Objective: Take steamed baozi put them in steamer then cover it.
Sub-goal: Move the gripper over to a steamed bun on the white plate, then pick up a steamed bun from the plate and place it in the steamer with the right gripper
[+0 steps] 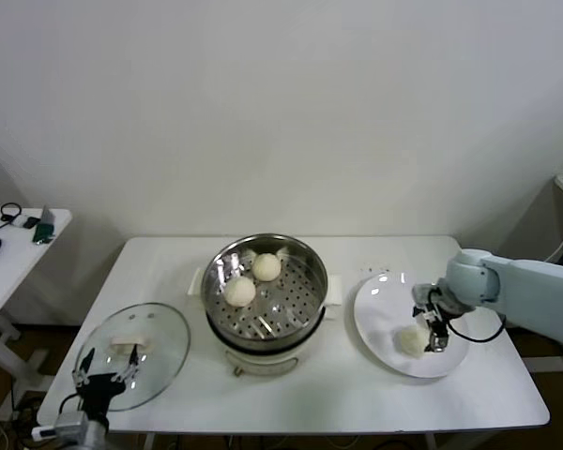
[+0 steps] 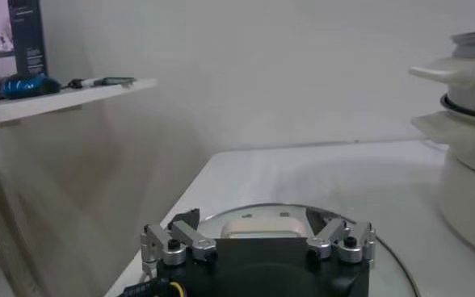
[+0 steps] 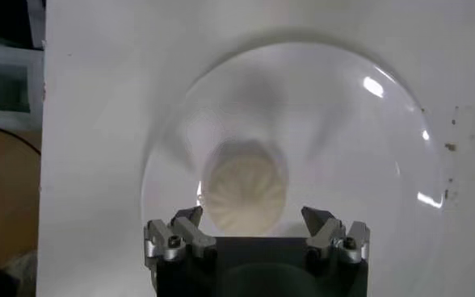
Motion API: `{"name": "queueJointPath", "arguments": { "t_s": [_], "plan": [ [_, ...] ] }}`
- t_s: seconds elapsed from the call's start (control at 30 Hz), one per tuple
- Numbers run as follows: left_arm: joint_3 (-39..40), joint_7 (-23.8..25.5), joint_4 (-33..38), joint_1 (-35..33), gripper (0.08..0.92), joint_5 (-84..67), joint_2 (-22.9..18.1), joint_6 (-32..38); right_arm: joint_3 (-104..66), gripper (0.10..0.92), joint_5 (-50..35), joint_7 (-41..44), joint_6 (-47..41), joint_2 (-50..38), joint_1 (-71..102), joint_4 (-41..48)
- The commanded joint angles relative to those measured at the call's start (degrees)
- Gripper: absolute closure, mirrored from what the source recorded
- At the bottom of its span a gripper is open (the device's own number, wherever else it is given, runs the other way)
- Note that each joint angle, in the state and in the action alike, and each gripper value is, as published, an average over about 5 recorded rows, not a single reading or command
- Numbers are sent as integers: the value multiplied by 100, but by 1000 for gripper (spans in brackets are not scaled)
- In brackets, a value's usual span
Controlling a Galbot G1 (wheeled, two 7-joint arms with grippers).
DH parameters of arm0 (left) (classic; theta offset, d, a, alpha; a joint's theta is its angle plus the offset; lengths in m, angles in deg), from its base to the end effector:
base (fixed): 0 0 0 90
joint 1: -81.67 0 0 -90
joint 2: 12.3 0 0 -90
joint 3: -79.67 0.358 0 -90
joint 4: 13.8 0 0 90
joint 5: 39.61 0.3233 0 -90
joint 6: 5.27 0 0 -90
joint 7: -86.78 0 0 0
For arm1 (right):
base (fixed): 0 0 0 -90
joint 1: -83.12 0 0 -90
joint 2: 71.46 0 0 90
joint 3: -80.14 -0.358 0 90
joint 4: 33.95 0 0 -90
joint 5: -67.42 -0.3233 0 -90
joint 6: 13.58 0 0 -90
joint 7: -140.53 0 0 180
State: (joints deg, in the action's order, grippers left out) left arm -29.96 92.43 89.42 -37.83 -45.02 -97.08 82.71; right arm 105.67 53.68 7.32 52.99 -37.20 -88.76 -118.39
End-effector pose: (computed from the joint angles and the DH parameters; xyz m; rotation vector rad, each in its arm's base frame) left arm 0.1234 0.1311 -0.3838 0.2910 -2.8331 -0.1382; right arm 0.4350 -0.1583 -0.2021 1.1732 -1.2836 1.3384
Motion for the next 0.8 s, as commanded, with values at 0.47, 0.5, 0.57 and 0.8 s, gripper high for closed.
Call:
{"name": "queueJointPath", "arguments": {
  "t_s": [0.47, 0.5, 0.57, 0.8],
  "plan": [
    [21, 4, 32, -12, 177, 31, -9, -9, -611, 205, 347, -104, -83, 85, 787, 277],
    [25, 5, 37, -15, 177, 34, -11, -9, -619, 211, 342, -96, -78, 89, 791, 278],
    [30, 4, 43, -22, 177, 39, -12, -6, -625, 237, 333, -69, -66, 85, 779, 253],
    [28, 3, 46, -21, 177, 41, -12, 1, -519, 339, 315, 94, 68, 29, 476, 160]
  ]
}}
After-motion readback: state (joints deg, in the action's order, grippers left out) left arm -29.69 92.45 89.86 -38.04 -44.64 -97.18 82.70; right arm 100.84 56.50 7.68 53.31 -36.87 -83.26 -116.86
